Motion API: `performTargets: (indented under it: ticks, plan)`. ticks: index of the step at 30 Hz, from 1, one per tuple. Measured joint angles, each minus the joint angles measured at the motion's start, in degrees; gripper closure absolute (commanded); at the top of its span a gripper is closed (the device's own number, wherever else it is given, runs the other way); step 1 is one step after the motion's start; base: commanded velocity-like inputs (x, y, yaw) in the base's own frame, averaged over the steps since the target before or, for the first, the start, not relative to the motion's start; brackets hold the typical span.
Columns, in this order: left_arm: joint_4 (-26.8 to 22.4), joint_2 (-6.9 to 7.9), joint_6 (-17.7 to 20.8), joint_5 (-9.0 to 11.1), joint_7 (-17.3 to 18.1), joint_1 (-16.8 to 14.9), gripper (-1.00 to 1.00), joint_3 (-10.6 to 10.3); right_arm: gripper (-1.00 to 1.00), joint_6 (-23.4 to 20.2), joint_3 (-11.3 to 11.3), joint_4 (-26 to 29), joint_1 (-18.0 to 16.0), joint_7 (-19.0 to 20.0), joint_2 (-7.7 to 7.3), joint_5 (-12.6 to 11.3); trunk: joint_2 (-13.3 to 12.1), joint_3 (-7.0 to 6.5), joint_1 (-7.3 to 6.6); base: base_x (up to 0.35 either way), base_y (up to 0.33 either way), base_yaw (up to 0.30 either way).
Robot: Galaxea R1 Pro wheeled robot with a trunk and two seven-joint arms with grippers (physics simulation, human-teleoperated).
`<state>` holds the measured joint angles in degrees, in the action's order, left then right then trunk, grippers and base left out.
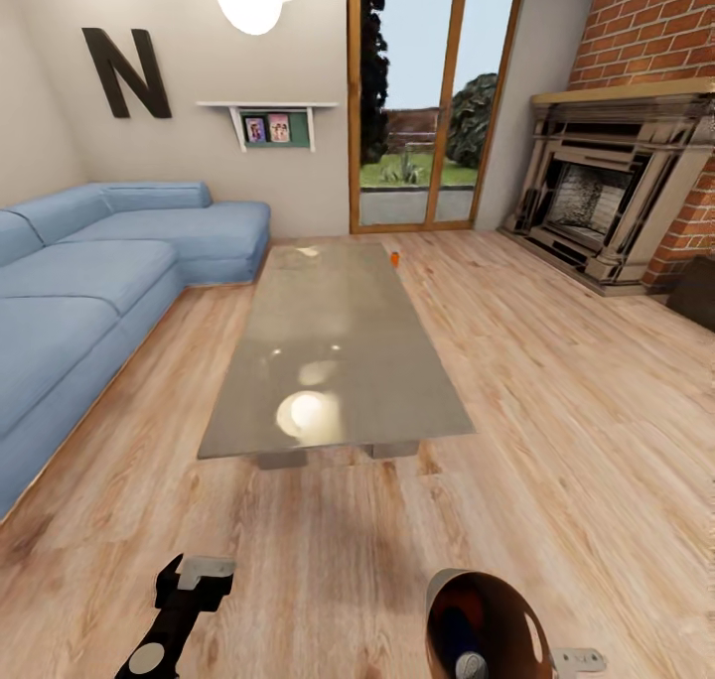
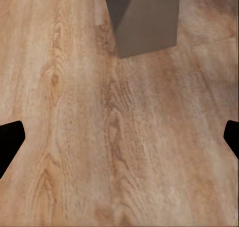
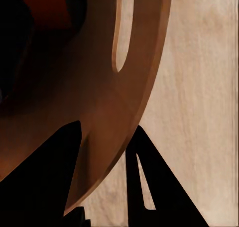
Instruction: Put the three can of soda from the living room inside the tash can in the kitchen.
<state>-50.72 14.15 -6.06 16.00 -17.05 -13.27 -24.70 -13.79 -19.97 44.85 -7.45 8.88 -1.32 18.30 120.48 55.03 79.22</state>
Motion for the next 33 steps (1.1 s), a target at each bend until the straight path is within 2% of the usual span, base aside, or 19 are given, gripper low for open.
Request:
performTargets:
  ticks: [13, 26, 33]
  plan:
    - [0.1, 0.00, 0.0, 0.0, 0.0, 0.0, -1.00, 0.0, 1.00, 0.0, 0.0, -0.1, 0.0, 0.0, 0.00, -0.1, 0.0, 0.01, 0.00, 0.000, -0.331, -0.010]
    - [2.9, -0.08, -0.2, 0.1, 0.0, 0.0, -1.00, 0.0, 1.00, 0.0, 0.0, -0.1, 0.0, 0.0, 0.08, 0.0, 0.0, 0.41, 0.00, 0.000, -0.331, -0.189]
    - [3.1, -0.09, -0.2, 0.1, 0.0, 0.0, -1.00, 0.0, 1.00, 0.0, 0.0, -0.1, 0.0, -0.1, 0.09, 0.0, 0.0, 0.56, 0.00, 0.000, -0.331, -0.067]
